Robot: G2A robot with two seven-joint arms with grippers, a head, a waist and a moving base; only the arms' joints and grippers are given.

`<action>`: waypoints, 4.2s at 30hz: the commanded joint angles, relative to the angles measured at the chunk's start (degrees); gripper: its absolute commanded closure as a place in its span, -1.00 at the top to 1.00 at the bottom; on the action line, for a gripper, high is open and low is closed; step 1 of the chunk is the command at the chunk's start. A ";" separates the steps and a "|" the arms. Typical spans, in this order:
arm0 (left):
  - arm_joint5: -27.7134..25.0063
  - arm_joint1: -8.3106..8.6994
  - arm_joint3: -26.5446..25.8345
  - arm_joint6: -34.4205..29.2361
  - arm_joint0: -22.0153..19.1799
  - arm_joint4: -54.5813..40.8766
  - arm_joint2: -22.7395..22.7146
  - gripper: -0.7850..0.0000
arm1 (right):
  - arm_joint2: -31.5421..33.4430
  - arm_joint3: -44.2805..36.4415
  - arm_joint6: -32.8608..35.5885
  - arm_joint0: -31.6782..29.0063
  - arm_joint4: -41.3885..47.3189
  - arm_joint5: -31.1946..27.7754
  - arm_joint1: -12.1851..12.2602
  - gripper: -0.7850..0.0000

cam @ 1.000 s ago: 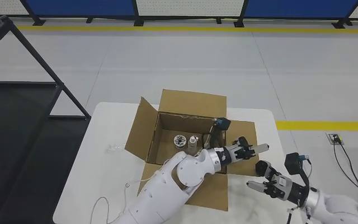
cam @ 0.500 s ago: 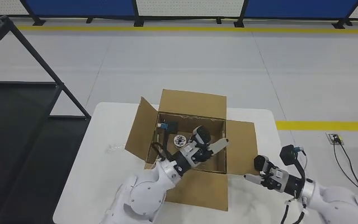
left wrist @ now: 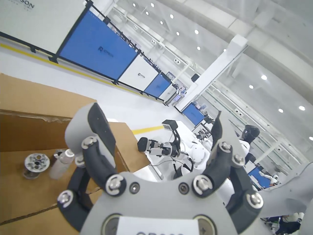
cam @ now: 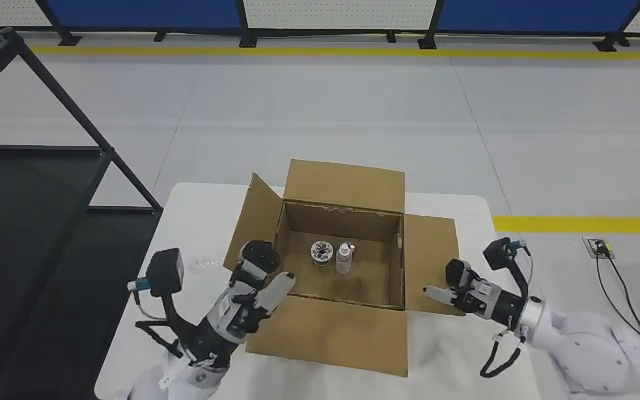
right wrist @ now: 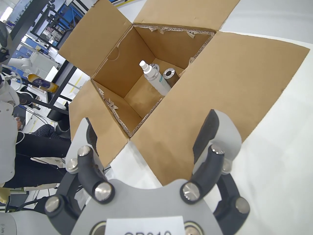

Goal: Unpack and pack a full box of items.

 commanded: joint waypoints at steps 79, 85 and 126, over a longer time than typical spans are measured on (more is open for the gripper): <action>-28.20 3.24 7.71 13.01 22.62 -24.29 -18.85 1.00 | -44.40 11.91 -2.91 33.64 -26.37 26.18 -10.90 1.00; -27.38 3.48 8.19 10.15 21.52 -24.50 -17.06 1.00 | -46.81 17.78 -6.22 35.90 -27.83 28.34 -12.95 1.00; -27.38 3.48 8.19 10.15 21.52 -24.50 -17.06 1.00 | -37.20 13.29 -5.33 30.40 -28.90 20.10 -14.48 -1.00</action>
